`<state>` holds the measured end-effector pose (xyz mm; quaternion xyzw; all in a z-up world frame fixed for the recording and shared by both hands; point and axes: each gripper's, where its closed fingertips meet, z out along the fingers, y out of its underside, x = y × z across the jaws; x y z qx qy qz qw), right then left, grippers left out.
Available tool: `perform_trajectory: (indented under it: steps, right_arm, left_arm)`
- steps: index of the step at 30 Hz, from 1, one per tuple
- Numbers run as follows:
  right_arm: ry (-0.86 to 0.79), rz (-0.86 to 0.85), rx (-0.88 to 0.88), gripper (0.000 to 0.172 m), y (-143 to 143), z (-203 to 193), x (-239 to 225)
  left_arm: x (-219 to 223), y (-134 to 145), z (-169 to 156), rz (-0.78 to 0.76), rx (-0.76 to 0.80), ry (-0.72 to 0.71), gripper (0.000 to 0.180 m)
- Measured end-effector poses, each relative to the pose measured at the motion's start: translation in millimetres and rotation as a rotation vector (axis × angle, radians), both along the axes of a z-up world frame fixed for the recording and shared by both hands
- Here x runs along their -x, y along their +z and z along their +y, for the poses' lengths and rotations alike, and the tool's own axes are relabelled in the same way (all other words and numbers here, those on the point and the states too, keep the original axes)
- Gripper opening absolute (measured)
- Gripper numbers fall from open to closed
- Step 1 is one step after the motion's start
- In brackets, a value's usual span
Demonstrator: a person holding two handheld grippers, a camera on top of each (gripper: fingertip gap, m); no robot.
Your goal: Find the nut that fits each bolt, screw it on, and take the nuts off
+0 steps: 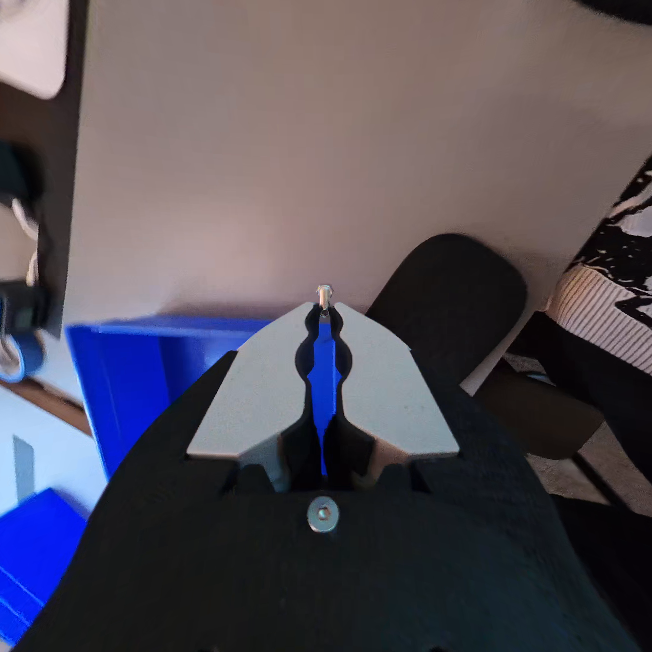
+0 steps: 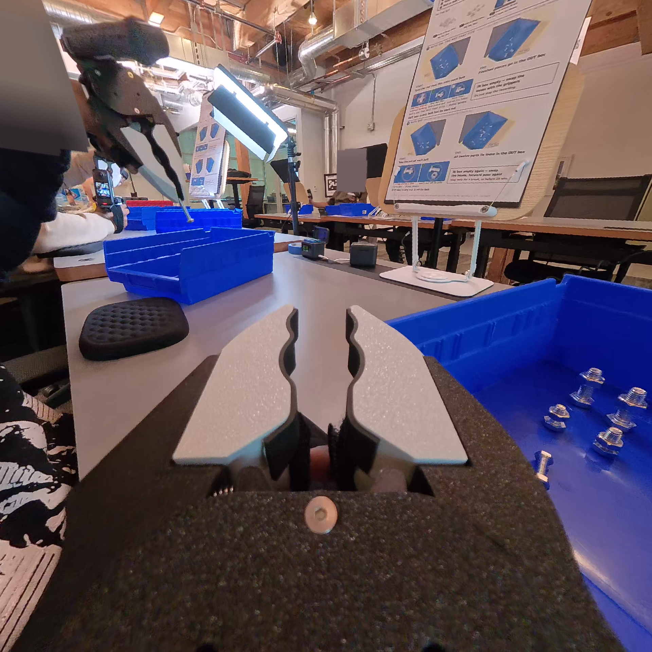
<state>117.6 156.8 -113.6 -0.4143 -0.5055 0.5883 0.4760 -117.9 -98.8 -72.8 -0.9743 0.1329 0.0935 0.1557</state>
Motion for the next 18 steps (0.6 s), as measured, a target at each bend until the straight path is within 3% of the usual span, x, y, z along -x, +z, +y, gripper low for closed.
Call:
perform_trajectory:
  steps: [4, 9, 18]
  right_arm:
    - [0.005, 0.001, -0.007, 0.025, -0.2, -1.4, -0.1]
    - [0.003, 0.014, -0.002, 0.025, 1.2, -0.5, -1.6]
    - [0.001, 0.014, -0.007, 0.025, 0.9, -0.6, -1.2]
  left_arm:
    - [-57.6, -43.9, 39.9, -0.015, 0.097, -0.182, 0.006]
    - [-91.4, -104.2, 62.9, -0.067, 0.234, -0.271, 0.006]
    - [-92.8, -135.6, 64.3, -0.104, 0.295, -0.25, 0.006]
